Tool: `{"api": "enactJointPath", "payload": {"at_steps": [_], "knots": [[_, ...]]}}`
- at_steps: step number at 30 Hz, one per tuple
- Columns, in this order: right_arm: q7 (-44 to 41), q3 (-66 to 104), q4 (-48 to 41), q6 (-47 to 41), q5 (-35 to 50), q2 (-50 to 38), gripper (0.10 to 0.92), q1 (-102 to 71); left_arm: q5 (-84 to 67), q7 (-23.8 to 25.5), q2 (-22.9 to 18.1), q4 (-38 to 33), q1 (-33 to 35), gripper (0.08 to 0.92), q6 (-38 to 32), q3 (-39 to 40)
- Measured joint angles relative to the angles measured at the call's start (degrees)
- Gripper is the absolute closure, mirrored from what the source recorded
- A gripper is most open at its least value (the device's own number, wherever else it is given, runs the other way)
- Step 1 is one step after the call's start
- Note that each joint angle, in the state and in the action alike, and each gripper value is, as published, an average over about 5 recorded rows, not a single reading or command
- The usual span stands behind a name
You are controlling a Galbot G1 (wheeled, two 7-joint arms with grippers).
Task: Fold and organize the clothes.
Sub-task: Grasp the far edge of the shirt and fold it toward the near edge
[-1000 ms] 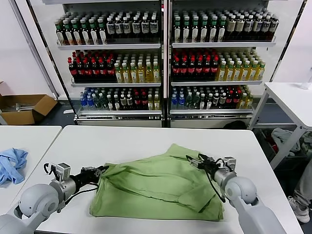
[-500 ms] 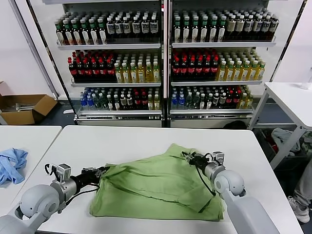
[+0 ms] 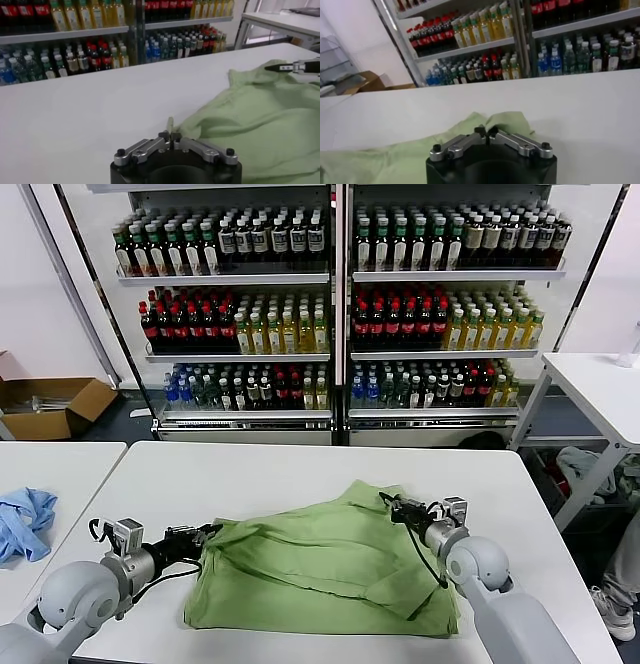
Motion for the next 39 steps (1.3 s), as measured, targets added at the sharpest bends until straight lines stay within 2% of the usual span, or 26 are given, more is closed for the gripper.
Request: {"api": "enactJointPath", "payload": {"at_steps": [12,19,28,32,39], "knots": [[-2.1,7.9,13.3,1.7,5.5,-4.3,0.915,-12.6,-1.2,-1.2,1.6,-2.4,3.2,0.914,0.2,-2.9],[-2.4,13.5,20.4,2.5,6.4,-6.2,0.915,-23.1,-1.1,-2.5,1.2,-5.4,8.5,0.914,0.9,-7.4],[-3.0,17.8,23.9,3.0,4.2,-6.8,0.905,-33.4,0.2,-4.3,-0.8,-8.7,16.0,0.914,1.3,-11.2],[-3.4,19.5,24.5,3.0,3.1,-6.8,0.823,-35.6,1.2,-5.3,-2.4,-10.5,19.2,0.868,1.4,-12.8],[-4.5,24.2,24.1,4.3,1.2,-7.3,0.615,-36.7,2.7,-6.6,-5.1,-12.5,24.3,0.667,1.5,-15.7]]}}
